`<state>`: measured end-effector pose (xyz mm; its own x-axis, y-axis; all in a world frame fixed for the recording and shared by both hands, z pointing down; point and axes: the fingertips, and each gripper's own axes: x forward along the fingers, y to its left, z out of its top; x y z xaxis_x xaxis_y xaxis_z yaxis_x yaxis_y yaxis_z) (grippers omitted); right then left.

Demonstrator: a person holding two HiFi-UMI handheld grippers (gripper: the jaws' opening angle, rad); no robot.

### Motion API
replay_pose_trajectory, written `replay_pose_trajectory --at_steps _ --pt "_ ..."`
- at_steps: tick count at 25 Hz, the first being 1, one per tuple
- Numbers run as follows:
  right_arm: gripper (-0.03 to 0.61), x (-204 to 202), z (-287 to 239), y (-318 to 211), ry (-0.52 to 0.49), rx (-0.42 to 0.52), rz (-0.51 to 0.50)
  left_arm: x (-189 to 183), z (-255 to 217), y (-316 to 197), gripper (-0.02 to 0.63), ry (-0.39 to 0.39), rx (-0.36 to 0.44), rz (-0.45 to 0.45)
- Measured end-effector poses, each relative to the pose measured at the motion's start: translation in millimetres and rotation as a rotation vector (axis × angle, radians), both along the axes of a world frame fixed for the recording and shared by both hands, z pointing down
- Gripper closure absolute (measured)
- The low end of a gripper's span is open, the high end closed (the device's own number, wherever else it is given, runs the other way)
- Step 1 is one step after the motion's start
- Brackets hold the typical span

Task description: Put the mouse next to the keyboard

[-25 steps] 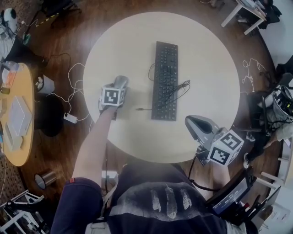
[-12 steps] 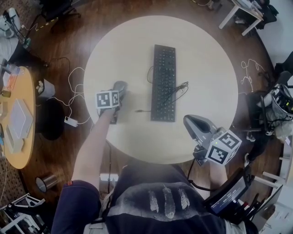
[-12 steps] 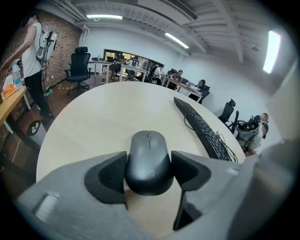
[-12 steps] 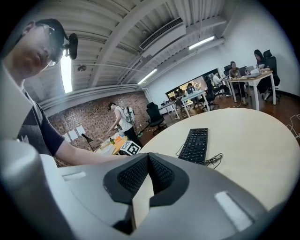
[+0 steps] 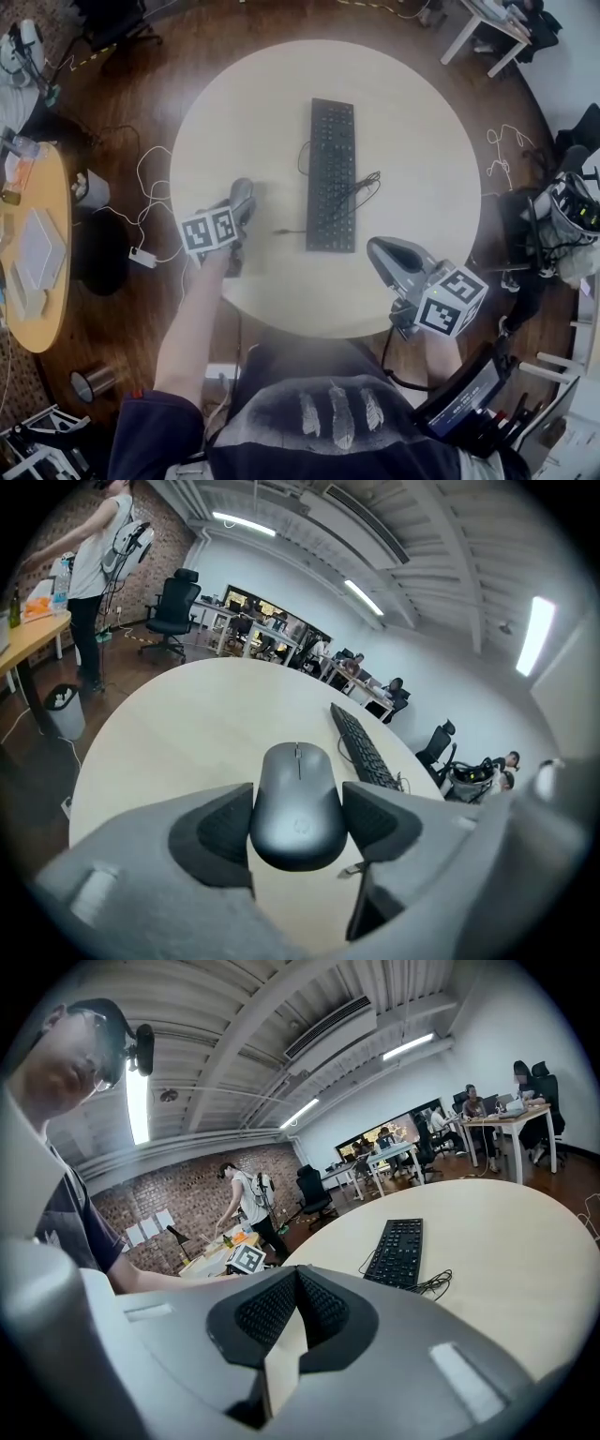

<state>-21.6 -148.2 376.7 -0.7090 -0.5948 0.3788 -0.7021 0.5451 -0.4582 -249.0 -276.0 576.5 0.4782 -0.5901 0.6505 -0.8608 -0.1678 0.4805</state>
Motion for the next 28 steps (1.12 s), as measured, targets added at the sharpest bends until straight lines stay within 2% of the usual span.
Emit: replay_pose_trajectory --at_steps 4,9,14,19,28 --pt "0.577 -1.1 3.3 4.2 0.004 -0.004 -0.012 16.7 -25.8 0.0 0.308 0.085 0.043 0.002" --pt "0.577 1.0 3.1 1.5 0.007 0.001 -0.01 39.0 -56.0 -7.5 0.308 0.12 0.11 0.046" --pt "0.577 2.3 -2.8 4.4 -0.003 0.018 0.011 47.3 -68.9 -5.9 0.308 0.072 0.155 0.096" --pt "0.577 -10.0 -15.3 25.0 0.027 0.032 0.044 44.0 -86.0 6.8 0.308 0.061 0.196 0.131" --pt "0.577 27.6 -11.7 34.5 0.0 0.029 0.07 77.4 -98.2 18.9 0.308 0.053 0.216 0.144"
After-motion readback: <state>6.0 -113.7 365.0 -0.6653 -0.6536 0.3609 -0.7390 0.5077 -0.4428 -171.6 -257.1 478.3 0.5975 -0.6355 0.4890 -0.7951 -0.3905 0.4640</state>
